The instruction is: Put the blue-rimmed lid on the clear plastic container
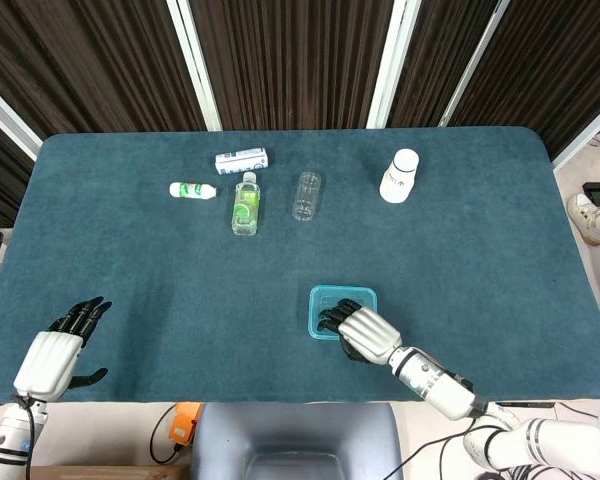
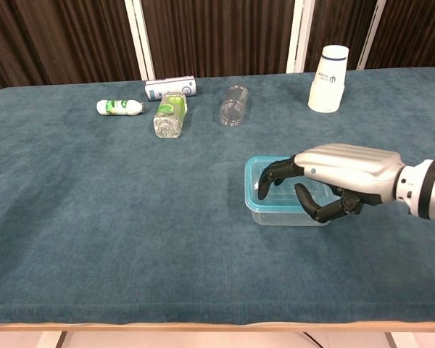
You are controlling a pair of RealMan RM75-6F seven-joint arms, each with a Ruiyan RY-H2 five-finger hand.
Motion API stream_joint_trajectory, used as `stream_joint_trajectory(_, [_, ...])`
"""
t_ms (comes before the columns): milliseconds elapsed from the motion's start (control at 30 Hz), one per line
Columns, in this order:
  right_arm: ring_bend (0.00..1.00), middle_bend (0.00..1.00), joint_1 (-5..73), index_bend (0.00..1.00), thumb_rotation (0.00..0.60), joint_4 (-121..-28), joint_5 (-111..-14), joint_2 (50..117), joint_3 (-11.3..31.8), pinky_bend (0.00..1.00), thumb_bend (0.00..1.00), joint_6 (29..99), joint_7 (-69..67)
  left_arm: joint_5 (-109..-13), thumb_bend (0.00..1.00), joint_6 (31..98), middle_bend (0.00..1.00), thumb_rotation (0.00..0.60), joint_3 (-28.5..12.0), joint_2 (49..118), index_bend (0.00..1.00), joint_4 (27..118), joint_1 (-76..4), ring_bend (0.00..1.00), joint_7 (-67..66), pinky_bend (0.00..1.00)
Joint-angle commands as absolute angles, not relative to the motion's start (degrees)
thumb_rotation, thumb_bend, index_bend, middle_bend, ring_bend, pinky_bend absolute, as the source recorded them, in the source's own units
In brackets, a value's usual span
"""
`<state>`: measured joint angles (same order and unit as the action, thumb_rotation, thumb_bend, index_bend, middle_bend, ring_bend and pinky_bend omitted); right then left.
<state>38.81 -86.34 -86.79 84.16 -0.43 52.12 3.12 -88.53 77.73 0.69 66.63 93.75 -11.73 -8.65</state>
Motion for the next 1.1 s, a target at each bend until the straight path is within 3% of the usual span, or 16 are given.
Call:
stream_joint_trajectory(33, [0.31, 0.33, 38.42, 0.42, 0.600, -86.53, -87.44, 83.47, 0.12, 0.28, 1.00, 53.53, 2.18, -88.51, 0.42, 77.69, 0.08, 0.600, 0.68, 66.64, 0.11, 93.75, -11.75, 0.11, -8.69, 0.34])
stream_joint_trajectory(500, [0.31, 0.33, 40.05, 0.42, 0.600, -82.35, -85.75, 86.36, 3.95, 0.28, 1.00, 54.24, 0.41, -88.43, 0.42, 77.63, 0.08, 0.600, 0.68, 66.71, 0.11, 93.76, -11.77, 0.11, -8.86, 0.34])
stream_joint_trajectory(1100, [0.31, 0.33, 40.81, 0.42, 0.600, -79.61, -84.38, 88.38, 3.65, 0.28, 1.00, 52.69, 1.08, -88.48, 0.42, 77.74, 0.08, 0.600, 0.69, 66.61, 0.11, 93.80, -11.72, 0.11, -8.64, 0.34])
